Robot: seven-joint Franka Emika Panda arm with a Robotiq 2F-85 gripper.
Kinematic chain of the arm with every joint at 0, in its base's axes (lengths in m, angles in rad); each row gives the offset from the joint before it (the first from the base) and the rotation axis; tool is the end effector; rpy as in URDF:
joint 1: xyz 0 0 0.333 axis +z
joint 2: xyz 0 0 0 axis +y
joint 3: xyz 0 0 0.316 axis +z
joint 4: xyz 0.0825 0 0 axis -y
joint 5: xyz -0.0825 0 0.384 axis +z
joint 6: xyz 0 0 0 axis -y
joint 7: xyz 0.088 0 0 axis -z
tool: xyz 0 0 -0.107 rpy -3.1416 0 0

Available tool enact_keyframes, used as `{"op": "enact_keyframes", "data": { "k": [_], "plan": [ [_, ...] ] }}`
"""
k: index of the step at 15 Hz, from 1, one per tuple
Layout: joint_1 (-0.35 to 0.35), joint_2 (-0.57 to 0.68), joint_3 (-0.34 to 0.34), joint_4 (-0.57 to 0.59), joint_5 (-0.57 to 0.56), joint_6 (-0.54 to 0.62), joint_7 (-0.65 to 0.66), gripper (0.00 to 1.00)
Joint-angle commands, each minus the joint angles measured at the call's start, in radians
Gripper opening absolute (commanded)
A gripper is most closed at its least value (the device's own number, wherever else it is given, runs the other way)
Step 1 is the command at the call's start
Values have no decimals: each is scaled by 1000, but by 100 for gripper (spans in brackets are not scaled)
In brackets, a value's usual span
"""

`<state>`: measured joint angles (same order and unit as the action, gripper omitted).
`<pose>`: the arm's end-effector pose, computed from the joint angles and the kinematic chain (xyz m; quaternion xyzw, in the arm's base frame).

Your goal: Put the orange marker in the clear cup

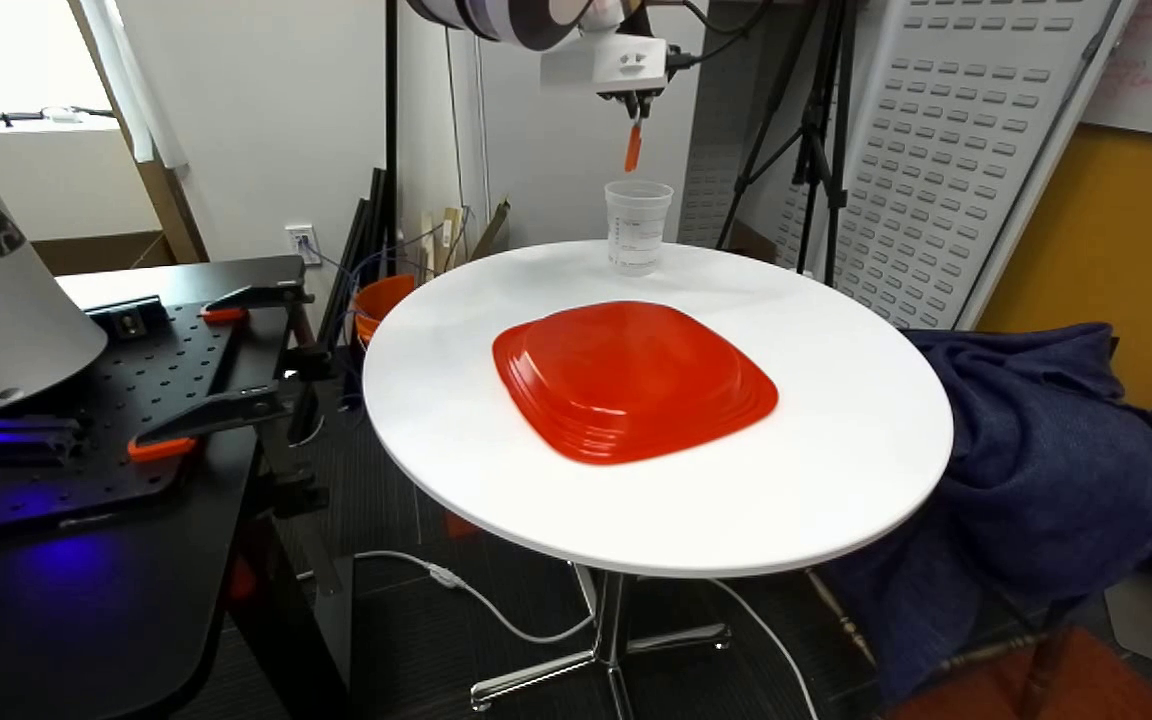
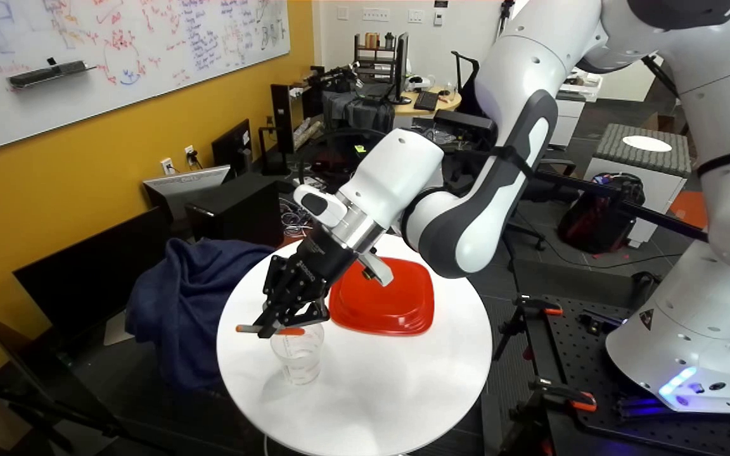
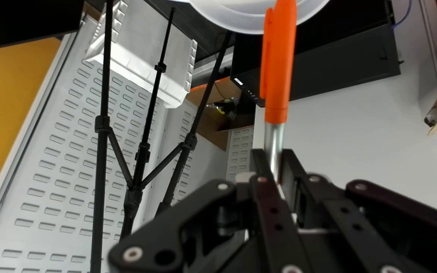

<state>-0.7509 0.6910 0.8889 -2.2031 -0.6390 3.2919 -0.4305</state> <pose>0.5772 0.1139 0.2658 -0.8172 -0.4152 -0.3852 0.1070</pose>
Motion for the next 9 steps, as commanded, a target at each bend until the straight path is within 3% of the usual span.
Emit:
{"op": "enact_keyframes", "data": {
  "k": [1,9],
  "plan": [
    [-84,59,65,-13,-72,-4,-51,3],
    [-178,166,135,-15,-212,-46,-90,3]
  ]
}}
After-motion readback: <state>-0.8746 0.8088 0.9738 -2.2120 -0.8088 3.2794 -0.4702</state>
